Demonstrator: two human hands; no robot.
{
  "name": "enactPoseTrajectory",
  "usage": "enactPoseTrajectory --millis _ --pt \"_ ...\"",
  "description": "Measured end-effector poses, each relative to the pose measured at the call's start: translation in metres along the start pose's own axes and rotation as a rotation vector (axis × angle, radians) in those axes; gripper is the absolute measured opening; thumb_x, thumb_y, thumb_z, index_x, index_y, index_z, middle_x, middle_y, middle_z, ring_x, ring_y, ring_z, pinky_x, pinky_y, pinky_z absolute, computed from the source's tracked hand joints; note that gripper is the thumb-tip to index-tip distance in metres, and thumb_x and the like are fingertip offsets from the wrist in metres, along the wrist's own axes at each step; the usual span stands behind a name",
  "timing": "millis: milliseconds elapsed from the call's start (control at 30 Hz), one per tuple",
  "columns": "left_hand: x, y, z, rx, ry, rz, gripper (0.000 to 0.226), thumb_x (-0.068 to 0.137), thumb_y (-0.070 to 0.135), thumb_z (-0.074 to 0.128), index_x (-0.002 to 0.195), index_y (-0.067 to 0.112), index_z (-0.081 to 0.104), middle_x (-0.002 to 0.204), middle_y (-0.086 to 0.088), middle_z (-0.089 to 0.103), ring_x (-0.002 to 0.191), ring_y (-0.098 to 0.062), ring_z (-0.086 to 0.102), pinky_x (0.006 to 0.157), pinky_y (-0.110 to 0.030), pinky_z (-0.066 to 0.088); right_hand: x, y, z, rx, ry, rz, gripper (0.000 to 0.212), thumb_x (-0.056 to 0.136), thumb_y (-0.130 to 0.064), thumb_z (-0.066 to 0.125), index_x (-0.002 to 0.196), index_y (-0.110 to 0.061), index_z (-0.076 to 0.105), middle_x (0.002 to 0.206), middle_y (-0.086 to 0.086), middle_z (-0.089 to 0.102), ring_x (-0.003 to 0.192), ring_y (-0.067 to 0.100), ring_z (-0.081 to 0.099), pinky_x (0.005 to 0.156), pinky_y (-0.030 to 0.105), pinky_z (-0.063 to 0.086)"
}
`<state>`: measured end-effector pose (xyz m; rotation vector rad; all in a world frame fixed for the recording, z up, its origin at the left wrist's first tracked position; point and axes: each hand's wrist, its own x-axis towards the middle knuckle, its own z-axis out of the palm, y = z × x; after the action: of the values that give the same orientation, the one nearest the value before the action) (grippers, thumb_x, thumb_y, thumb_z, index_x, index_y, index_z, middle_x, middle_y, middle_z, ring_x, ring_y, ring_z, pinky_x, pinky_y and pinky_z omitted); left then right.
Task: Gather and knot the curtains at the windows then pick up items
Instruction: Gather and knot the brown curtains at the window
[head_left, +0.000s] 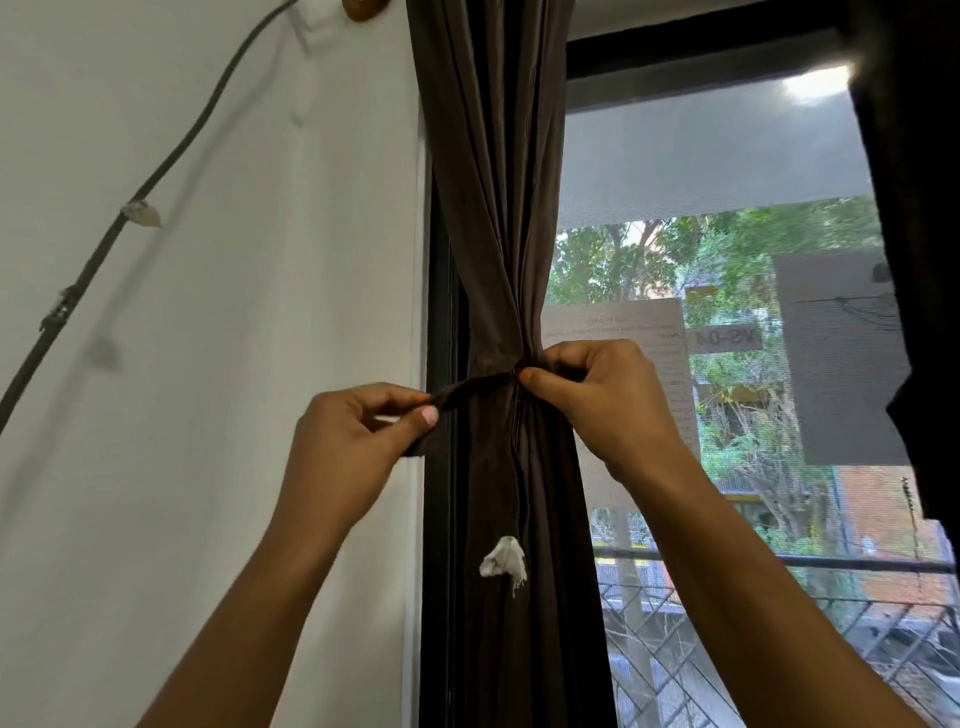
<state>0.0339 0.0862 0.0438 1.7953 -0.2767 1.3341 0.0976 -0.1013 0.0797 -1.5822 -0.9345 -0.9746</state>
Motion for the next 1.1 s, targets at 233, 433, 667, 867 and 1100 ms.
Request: enactPoseTrajectory --millis 233,433,667,867,1100 --pt "0.029 0.016 0.009 0.216 0.126 0.028 0.012 0.088 0.025 0.066 0.098 0.023 0.073 0.064 0.007 0.066 0.059 -0.010 0.064 0.056 -0.022 0.046 -0.002 0.002 0.006 -0.022 0.032 -0.023 0.006 0.081 -0.016 0.070 0.077 -0.016 0.074 0.069 -0.003 0.071 0.066 0.008 0.067 0.068 0.030 0.058" --pt "0.003 0.030 0.022 -0.025 0.038 0.156 0.029 0.081 0.011 0.073 0.098 0.026 0.054 0.093 0.011 0.069 0.081 -0.002 0.070 0.069 -0.015 0.055 -0.004 0.003 0.006 -0.021 0.055 -0.024 0.006 0.080 -0.016 0.070 0.079 -0.019 0.075 0.069 -0.006 0.070 0.064 0.004 0.066 0.067 0.025 0.057" --pt "0.020 0.028 0.017 0.033 0.204 0.256 0.012 0.081 0.014 0.075 0.091 0.019 0.073 0.082 0.008 0.073 0.065 -0.007 0.071 0.068 -0.017 0.056 -0.001 0.004 0.007 -0.072 0.055 -0.044 0.006 0.080 -0.019 0.070 0.081 -0.017 0.076 0.070 -0.001 0.072 0.065 0.009 0.067 0.068 0.034 0.058" --pt "0.044 0.027 0.019 0.112 0.092 -0.025 0.006 0.084 0.017 0.070 0.085 0.013 0.074 0.070 -0.002 0.071 0.052 -0.012 0.066 0.061 -0.024 0.055 -0.006 -0.005 0.011 -0.215 0.110 -0.159 0.013 0.081 -0.022 0.068 0.078 -0.011 0.073 0.066 0.004 0.067 0.062 0.016 0.063 0.061 0.032 0.053" --pt "0.039 0.053 0.018 -0.194 -0.297 -0.223 0.024 0.093 0.028 0.056 0.105 0.014 0.070 0.099 -0.006 0.075 0.089 -0.019 0.073 0.081 -0.038 0.058 -0.008 -0.005 0.015 -0.493 0.274 -0.343 0.021 0.077 -0.018 0.070 0.061 -0.016 0.056 0.057 -0.007 0.039 0.044 0.009 0.033 0.045 0.015 0.014"
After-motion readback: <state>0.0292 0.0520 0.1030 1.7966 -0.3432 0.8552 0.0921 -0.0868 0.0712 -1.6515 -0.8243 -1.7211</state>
